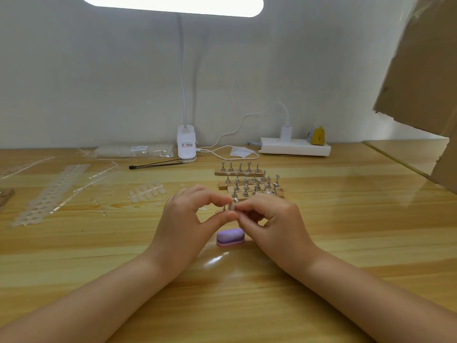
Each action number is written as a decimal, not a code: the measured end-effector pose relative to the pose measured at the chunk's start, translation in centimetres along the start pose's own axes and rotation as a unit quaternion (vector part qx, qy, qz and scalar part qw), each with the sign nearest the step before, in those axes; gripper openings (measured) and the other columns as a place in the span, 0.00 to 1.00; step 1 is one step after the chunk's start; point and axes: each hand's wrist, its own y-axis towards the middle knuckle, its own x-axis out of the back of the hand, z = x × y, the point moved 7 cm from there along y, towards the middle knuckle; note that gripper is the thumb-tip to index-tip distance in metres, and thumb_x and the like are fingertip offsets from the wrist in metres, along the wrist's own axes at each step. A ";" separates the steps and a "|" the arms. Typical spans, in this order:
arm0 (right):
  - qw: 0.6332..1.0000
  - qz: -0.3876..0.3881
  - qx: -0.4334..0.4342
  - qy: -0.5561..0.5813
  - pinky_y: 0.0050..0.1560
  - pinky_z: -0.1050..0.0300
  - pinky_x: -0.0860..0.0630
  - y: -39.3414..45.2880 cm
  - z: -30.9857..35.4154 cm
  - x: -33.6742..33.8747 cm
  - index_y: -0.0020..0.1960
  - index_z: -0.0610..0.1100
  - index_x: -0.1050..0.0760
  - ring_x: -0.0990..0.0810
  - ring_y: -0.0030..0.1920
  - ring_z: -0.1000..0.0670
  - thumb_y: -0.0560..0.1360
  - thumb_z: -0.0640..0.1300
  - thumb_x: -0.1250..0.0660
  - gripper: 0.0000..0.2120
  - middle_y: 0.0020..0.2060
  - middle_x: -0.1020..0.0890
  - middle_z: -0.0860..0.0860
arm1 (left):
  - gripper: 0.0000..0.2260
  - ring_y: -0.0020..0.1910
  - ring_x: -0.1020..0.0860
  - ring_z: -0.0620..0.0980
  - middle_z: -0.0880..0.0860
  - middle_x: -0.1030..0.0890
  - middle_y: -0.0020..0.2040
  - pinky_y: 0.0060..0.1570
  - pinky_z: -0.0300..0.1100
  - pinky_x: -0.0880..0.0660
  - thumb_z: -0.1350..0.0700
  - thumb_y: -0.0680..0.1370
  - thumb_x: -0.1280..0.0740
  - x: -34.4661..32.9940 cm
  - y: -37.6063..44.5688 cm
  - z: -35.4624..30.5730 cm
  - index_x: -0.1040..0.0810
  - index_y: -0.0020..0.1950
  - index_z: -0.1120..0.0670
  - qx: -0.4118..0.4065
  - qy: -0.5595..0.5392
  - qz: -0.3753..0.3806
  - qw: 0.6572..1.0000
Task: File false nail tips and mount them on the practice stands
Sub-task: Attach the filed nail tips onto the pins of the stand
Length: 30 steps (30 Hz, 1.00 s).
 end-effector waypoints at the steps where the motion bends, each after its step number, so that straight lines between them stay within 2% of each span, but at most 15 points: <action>1: 1.000 -0.001 0.006 0.000 0.40 0.57 0.23 0.0 0.0 0.1 0.47 0.42 0.16 0.21 0.38 0.57 0.72 0.34 0.28 0.06 0.37 0.17 0.53 | 0.09 0.46 0.22 0.46 0.41 0.20 0.44 0.50 0.50 0.26 0.41 0.67 0.29 0.0 0.0 0.1 0.20 0.45 0.39 0.005 -0.004 0.001 1.000; 7: 1.000 -0.003 0.004 -0.007 0.39 0.55 0.24 0.1 0.1 0.3 0.47 0.42 0.16 0.21 0.37 0.54 0.72 0.36 0.28 0.05 0.36 0.17 0.51 | 0.13 0.47 0.23 0.44 0.39 0.19 0.43 0.49 0.42 0.26 0.40 0.66 0.29 0.1 -0.1 0.2 0.19 0.47 0.42 0.030 -0.006 0.003 1.000; 9: 1.000 -0.007 0.000 -0.021 0.39 0.56 0.24 0.2 0.1 0.4 0.46 0.41 0.16 0.22 0.37 0.54 0.72 0.36 0.27 0.04 0.36 0.17 0.51 | 0.15 0.46 0.23 0.43 0.38 0.19 0.43 0.47 0.38 0.27 0.38 0.66 0.26 0.2 -0.2 0.4 0.20 0.48 0.41 0.044 0.003 0.000 0.999; 11: 0.999 -0.004 0.000 -0.032 0.39 0.56 0.25 0.2 0.3 0.5 0.46 0.41 0.16 0.22 0.37 0.54 0.72 0.35 0.27 0.04 0.36 0.18 0.51 | 0.11 0.46 0.23 0.43 0.37 0.19 0.41 0.46 0.36 0.28 0.37 0.67 0.27 0.3 -0.3 0.6 0.19 0.44 0.40 0.061 -0.002 -0.006 0.998; 15: 0.998 0.005 0.027 -0.059 0.39 0.58 0.25 0.1 1.0 0.3 0.46 0.40 0.17 0.23 0.37 0.55 0.72 0.34 0.28 0.04 0.37 0.18 0.50 | 0.08 0.42 0.22 0.45 0.37 0.18 0.38 0.45 0.41 0.28 0.40 0.68 0.31 0.2 -0.3 0.5 0.17 0.39 0.42 0.074 -0.001 -0.001 0.997; 20: 0.990 0.017 0.092 -0.110 0.32 0.49 0.24 -0.3 1.5 0.1 0.46 0.37 0.17 0.22 0.34 0.48 0.71 0.31 0.29 0.06 0.34 0.19 0.46 | 0.09 0.40 0.21 0.45 0.40 0.19 0.35 0.43 0.44 0.25 0.41 0.68 0.32 -0.1 -0.5 0.1 0.17 0.37 0.43 0.059 -0.011 0.012 0.998; 23: 0.986 0.019 0.116 -0.121 0.30 0.49 0.25 -0.4 1.4 0.1 0.45 0.36 0.17 0.23 0.32 0.47 0.70 0.29 0.28 0.06 0.33 0.20 0.45 | 0.07 0.40 0.21 0.44 0.40 0.19 0.35 0.44 0.45 0.25 0.40 0.68 0.32 -0.2 -0.6 -0.1 0.19 0.36 0.41 0.055 -0.005 0.013 0.998; 27: 0.997 0.008 0.037 -0.060 0.38 0.63 0.25 0.1 0.4 0.0 0.45 0.40 0.18 0.24 0.35 0.57 0.71 0.34 0.27 0.04 0.35 0.18 0.51 | 0.11 0.42 0.20 0.44 0.41 0.17 0.37 0.47 0.51 0.25 0.42 0.72 0.34 -0.3 -0.2 0.0 0.16 0.43 0.45 0.052 0.000 0.022 0.998; 30: 0.997 0.000 -0.072 -0.007 0.39 0.69 0.26 0.4 -1.4 -0.2 0.45 0.43 0.19 0.20 0.38 0.58 0.72 0.37 0.28 0.03 0.35 0.18 0.55 | 0.15 0.45 0.20 0.43 0.42 0.17 0.40 0.52 0.52 0.26 0.42 0.75 0.38 0.3 0.4 0.7 0.15 0.45 0.49 0.061 0.025 0.003 0.998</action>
